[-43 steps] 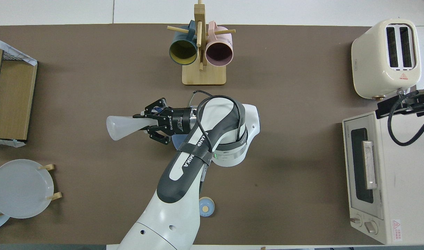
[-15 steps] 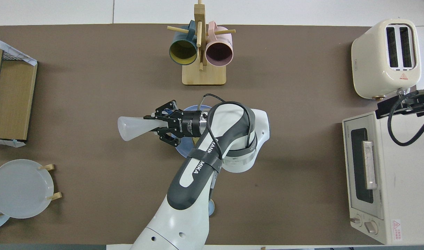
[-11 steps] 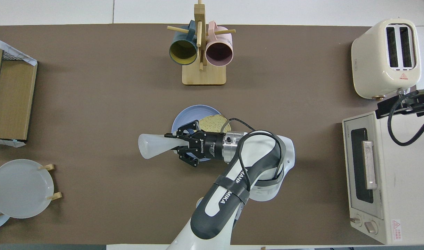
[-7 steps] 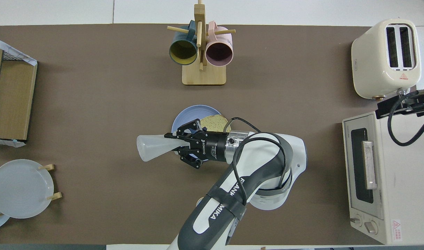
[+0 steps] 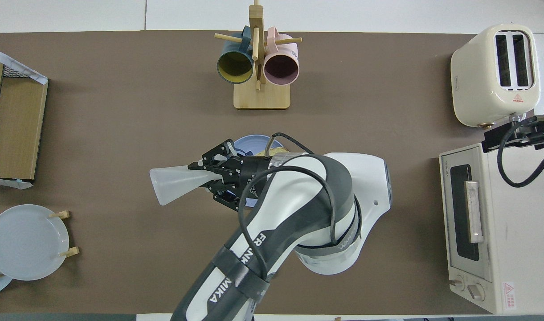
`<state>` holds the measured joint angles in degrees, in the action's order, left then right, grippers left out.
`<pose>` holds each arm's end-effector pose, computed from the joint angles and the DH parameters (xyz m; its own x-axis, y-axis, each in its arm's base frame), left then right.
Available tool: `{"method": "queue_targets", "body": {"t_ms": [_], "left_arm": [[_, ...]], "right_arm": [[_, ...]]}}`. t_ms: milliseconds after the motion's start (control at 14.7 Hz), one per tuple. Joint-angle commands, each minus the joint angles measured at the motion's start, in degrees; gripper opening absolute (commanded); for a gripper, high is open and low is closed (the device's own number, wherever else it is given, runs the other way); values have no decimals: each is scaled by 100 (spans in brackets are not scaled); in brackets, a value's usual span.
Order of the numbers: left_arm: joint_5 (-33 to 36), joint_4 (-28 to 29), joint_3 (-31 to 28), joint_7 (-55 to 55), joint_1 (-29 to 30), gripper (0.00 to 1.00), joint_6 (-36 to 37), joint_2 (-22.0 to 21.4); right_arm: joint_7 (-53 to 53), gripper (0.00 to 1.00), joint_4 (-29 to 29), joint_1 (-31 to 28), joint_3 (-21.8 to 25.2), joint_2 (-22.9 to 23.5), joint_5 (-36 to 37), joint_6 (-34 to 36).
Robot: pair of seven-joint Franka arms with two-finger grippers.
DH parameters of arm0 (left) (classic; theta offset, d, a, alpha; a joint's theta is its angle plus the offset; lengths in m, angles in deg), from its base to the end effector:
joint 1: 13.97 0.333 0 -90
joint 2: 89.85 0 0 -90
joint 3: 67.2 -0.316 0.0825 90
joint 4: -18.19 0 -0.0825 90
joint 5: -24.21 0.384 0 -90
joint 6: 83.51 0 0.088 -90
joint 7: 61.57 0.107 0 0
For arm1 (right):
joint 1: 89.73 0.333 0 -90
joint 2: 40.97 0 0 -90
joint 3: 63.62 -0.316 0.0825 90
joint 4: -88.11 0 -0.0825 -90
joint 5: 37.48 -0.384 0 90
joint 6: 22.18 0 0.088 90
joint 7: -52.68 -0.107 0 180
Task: Put bread on plate and add seasoning
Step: 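Carry the bottle back away from the plate with the left gripper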
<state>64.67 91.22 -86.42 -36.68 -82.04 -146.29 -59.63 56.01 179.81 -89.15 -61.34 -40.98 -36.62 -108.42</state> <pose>0.4412 -0.4472 0.4780 0.4747 -0.4765 -0.7400 -0.8671 -0.1090 -0.4861 0.5459 -0.0179 0.6053 0.9950 0.0276 -0.0957 0.0286 -0.9995 0.0095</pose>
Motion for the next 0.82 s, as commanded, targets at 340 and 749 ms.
{"method": "queue_targets", "body": {"t_ms": [340, 749], "left_arm": [[-668, 282, 6, 24, 1047, 10, -347, -2122], [-1618, 493, 15, 7, 2428, 11, -1279, -2845]], "right_arm": [[133, 100, 59, -5, 9, -69, 19, -16], [133, 100, 59, -5, 9, -69, 19, -16]]}}
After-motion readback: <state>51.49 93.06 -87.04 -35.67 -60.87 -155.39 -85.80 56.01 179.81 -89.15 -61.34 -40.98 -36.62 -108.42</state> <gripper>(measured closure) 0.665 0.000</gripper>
